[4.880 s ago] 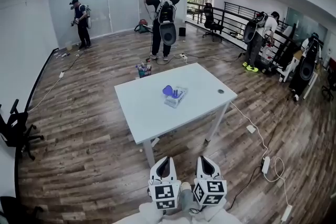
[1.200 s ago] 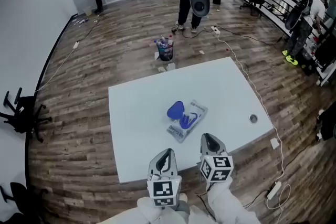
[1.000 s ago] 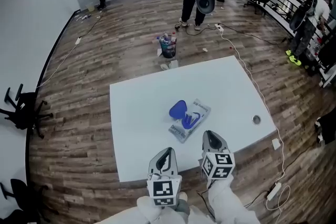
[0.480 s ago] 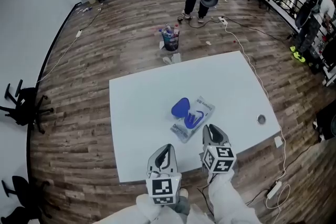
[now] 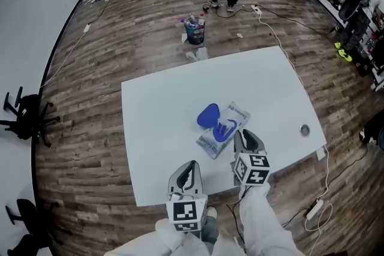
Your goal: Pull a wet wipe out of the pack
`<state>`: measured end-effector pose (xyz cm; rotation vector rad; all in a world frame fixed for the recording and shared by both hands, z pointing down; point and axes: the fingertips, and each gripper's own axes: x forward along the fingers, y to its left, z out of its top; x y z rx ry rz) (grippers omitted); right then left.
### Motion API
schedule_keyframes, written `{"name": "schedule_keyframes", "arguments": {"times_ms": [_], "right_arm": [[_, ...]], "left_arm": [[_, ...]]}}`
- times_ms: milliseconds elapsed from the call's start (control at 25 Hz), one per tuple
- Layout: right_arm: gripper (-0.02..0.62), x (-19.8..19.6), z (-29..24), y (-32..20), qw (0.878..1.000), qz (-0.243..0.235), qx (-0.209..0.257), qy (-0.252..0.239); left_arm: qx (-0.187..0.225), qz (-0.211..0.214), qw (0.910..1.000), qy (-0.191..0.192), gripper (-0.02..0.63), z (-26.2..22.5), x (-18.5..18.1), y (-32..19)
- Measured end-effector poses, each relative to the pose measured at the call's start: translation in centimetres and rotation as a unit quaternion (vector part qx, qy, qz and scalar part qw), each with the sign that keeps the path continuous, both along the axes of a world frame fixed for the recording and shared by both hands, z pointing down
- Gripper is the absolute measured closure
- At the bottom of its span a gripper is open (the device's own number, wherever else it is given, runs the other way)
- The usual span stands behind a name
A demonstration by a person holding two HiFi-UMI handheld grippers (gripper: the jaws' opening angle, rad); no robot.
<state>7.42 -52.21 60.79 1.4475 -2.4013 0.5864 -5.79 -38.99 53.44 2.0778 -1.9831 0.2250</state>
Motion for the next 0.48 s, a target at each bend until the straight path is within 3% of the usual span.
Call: {"name": "schedule_keyframes", "arguments": {"times_ms": [480], "right_arm": [[0.509, -0.6, 3.3, -2.3, 0.999, -0.001, -0.022, 0.024]], "left_arm": [[-0.02, -0.006, 0.9998, 0.003, 0.606, 2.0, -1.1, -0.7]]}}
